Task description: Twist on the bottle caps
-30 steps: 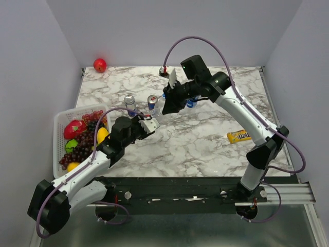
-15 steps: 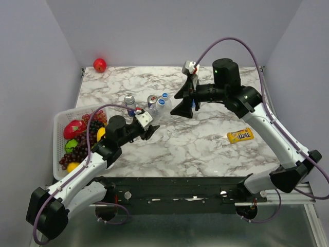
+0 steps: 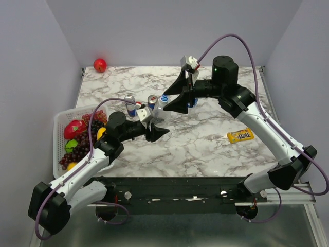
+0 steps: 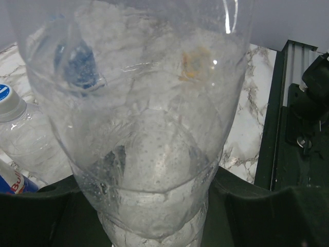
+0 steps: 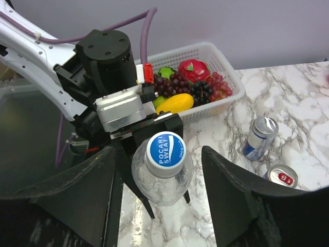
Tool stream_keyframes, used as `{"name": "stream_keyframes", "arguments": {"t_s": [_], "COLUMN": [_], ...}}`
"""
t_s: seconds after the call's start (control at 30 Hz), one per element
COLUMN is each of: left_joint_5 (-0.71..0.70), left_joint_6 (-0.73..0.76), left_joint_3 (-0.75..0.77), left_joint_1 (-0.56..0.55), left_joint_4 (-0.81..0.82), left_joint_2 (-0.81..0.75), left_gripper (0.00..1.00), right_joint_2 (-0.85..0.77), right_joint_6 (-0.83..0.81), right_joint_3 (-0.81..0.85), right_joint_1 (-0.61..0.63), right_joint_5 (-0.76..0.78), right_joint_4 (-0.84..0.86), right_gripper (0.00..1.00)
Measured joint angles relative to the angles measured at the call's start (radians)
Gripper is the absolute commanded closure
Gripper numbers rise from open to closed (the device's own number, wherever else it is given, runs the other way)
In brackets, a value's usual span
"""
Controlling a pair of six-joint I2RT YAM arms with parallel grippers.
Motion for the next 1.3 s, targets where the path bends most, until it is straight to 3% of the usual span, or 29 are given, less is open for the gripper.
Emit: {"name": "stream_keyframes", "arguments": {"t_s": [0.17,0.27,0.4,0.5,0.6,0.8,0.93,1.0,1.03,1.1,1.13,1.3], "left_joint_5": [0.02,0.028,0.031,-0.015,-0.218,-0.7,-0.853,-0.898,-0.911,-0.921,-0.92,-0.921], "left_joint_6": [-0.011,-0.012,-0.011,-0.014,-0.023,-0.043,-0.04,-0.031,-0.024,-0.012,-0.003,0.016], "left_joint_3": [0.016,0.022,0.024,0.024,0.026,0.097,0.123,0.123,0.123,0.121,0.119,0.115], "left_joint_1": [-0.004,-0.006,-0.01,-0.029,-0.103,-0.271,-0.317,-0.325,-0.327,-0.324,-0.319,-0.312], "left_joint_4": [0.011,0.014,0.024,0.034,0.041,0.049,0.047,0.039,0.036,0.032,0.028,0.014], "left_joint_2": [0.016,0.027,0.032,0.039,0.054,0.176,0.215,0.215,0.215,0.212,0.209,0.2], "left_gripper": [1.0,1.0,1.0,1.0,1.0,1.0,1.0,0.77,0.73,0.81,1.0,1.0], "right_joint_2": [0.015,0.019,0.028,0.03,0.023,-0.023,-0.032,-0.032,-0.032,-0.032,-0.032,-0.028], "right_joint_6": [0.034,0.066,0.105,0.114,0.111,0.097,0.104,0.105,0.105,0.105,0.105,0.129], "right_joint_3": [-0.004,-0.009,-0.011,-0.015,-0.027,-0.08,-0.093,-0.097,-0.098,-0.1,-0.101,-0.101], "right_joint_1": [0.0,0.0,-0.003,-0.005,0.004,0.05,0.066,0.074,0.077,0.081,0.083,0.093], "right_joint_5": [-0.026,-0.03,-0.027,-0.002,0.085,0.398,0.496,0.515,0.524,0.537,0.542,0.585], "right_joint_4": [0.02,0.044,0.077,0.089,0.099,0.105,0.111,0.114,0.115,0.117,0.117,0.119], "right_gripper": [0.42,0.55,0.82,0.96,1.0,1.0,0.99,1.0,1.0,1.0,1.0,1.0]}}
